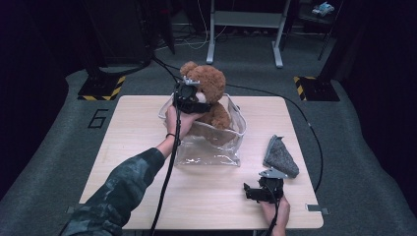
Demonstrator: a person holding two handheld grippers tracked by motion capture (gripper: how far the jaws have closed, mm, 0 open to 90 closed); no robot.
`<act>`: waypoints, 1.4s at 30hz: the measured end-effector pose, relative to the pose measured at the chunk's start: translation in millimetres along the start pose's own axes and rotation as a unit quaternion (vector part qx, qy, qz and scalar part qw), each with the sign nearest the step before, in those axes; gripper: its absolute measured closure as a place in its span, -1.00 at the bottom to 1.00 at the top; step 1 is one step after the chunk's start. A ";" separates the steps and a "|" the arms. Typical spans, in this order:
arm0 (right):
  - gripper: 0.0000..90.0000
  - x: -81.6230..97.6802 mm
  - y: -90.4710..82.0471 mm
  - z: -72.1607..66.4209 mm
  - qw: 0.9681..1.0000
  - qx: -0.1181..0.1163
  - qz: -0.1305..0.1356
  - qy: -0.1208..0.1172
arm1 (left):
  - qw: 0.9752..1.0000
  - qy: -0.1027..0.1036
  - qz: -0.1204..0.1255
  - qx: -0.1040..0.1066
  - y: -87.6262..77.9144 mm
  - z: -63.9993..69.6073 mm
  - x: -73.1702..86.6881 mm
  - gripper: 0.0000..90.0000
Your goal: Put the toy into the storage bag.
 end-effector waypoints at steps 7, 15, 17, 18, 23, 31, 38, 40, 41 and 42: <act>-0.85 -0.1 0.3 0.2 1.000 0.001 0.000 -0.003 | 1.000 0.010 -0.019 0.006 -12.4 -9.0 12.9 -0.65; -0.85 -0.1 0.2 0.2 1.000 0.003 -0.002 -0.004 | 0.999 0.023 -0.019 0.021 -35.2 -11.1 22.2 -0.68; -0.85 -0.2 0.6 0.2 1.000 0.002 0.000 -0.005 | 0.999 0.031 -0.026 0.022 -39.4 -14.2 25.0 -0.68; -0.85 -0.1 0.6 0.2 1.000 0.002 0.000 -0.005 | 0.999 0.033 -0.030 0.020 -39.9 -16.1 26.7 -0.68; -0.85 -0.2 0.6 0.3 1.000 0.002 0.000 -0.005 | 0.999 0.017 -0.036 0.023 -42.0 -31.4 35.3 -0.68; -0.85 -0.2 0.6 0.4 1.000 0.002 0.000 -0.005 | 0.999 0.000 -0.031 0.029 -59.8 -54.6 50.0 -0.69; -0.85 -0.6 0.8 -0.4 1.000 0.003 -0.001 0.000 | 0.999 -0.002 -0.028 0.028 -86.3 -75.2 67.7 -0.71; -0.85 -0.6 0.8 -0.7 1.000 0.004 -0.001 0.000 | 0.999 -0.005 -0.027 0.028 -92.9 -79.6 73.7 -0.72; -0.85 -0.6 0.8 -0.6 1.000 0.004 -0.001 0.000 | 0.999 -0.006 -0.029 0.027 -95.9 -82.4 77.0 -0.73; -0.85 -0.7 0.9 -0.6 1.000 0.004 -0.001 0.000 | 0.999 -0.007 -0.029 0.029 -98.4 -84.1 79.6 -0.74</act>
Point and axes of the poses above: each handheld gripper's, and its own axes: y roughly forward along the jaws, x roughly out of its underside, z roughly to its right, the point moved 4 cm from there along y, roughly forward along the jaws, and after that the axes turned 13 degrees about -y, right-handed, at the moved point
